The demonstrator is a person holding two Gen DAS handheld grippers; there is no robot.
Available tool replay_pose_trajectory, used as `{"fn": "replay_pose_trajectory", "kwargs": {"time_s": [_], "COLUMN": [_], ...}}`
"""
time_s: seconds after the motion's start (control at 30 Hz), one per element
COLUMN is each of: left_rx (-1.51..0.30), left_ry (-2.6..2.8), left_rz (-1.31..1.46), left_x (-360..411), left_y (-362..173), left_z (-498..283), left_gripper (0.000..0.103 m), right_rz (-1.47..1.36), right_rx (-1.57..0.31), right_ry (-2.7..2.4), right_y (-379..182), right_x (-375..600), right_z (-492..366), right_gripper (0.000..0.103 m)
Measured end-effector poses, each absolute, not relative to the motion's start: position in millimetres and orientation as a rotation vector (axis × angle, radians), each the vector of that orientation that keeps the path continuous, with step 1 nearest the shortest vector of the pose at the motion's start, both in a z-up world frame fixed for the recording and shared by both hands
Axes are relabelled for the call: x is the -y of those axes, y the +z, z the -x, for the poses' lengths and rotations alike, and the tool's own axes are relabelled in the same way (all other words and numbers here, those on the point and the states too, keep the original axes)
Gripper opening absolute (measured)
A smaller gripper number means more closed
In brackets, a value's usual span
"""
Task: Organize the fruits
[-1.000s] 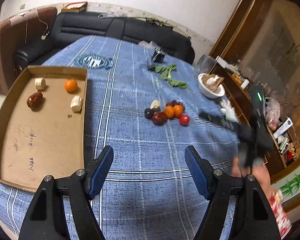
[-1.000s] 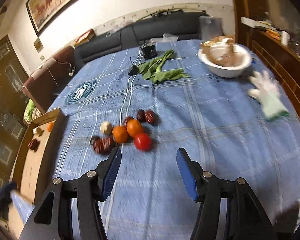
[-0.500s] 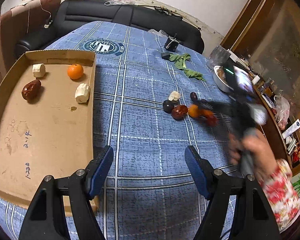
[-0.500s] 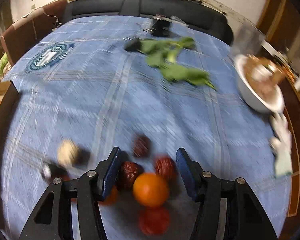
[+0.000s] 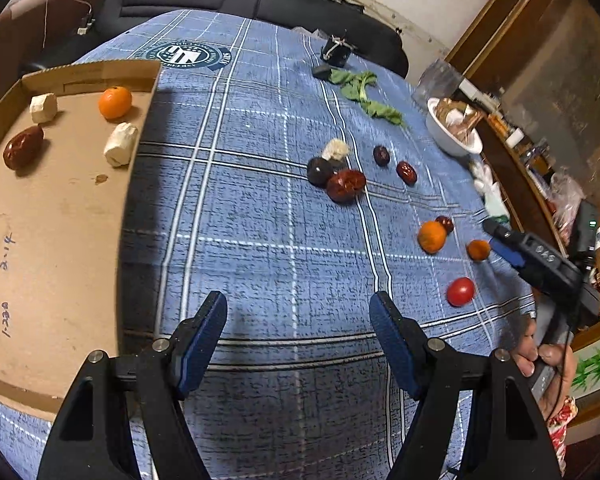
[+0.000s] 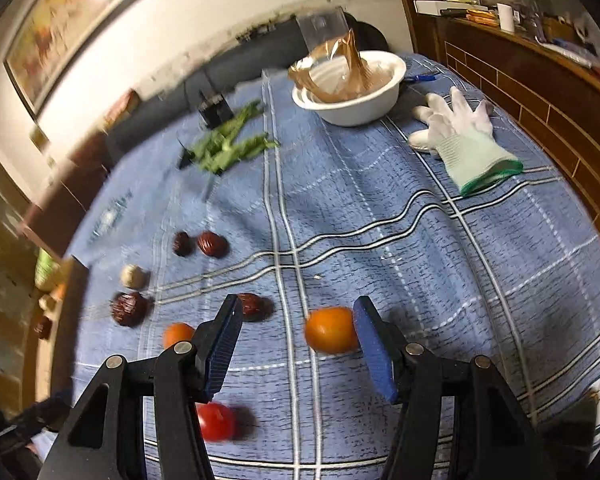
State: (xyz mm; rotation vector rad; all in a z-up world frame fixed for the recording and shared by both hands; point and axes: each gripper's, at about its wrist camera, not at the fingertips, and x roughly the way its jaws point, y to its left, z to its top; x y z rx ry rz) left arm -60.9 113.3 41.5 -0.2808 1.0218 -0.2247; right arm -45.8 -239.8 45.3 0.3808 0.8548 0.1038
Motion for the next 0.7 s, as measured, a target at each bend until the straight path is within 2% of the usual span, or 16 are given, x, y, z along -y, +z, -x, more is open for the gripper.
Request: {"fn": "replay_pose_trajectory", "kwargs": {"time_s": [0.17, 0.3, 0.53, 0.57, 0.63, 0.7], "left_rx": [-1.014, -1.010, -1.003, -0.998, -0.976, -0.954], "left_ry": [-0.204, -0.213, -0.196, -0.203, -0.239, -0.277], "left_rz": [0.207, 0.160, 0.169, 0.171, 0.163, 0.134], "left_x": [-84, -59, -59, -59, -57, -52], "left_y": [49, 49, 45, 45, 46, 46], "left_z": [54, 45, 36, 32, 20, 8], "left_gripper": [0.073, 0.073, 0.072, 0.070, 0.053, 0.047], "right_rz": [-0.395, -0.491, -0.502, -0.497, -0.491, -0.484], "right_rx": [-0.765, -0.764, -0.744, -0.741, -0.734, -0.716], "right_ry": [0.151, 0.204, 0.183, 0.177, 0.160, 0.140], "right_y": [46, 39, 40, 39, 38, 40], "right_x": [240, 243, 243, 243, 245, 249], "right_z": [50, 44, 43, 44, 45, 48], "right_gripper": [0.062, 0.062, 0.062, 0.062, 0.062, 0.062]}}
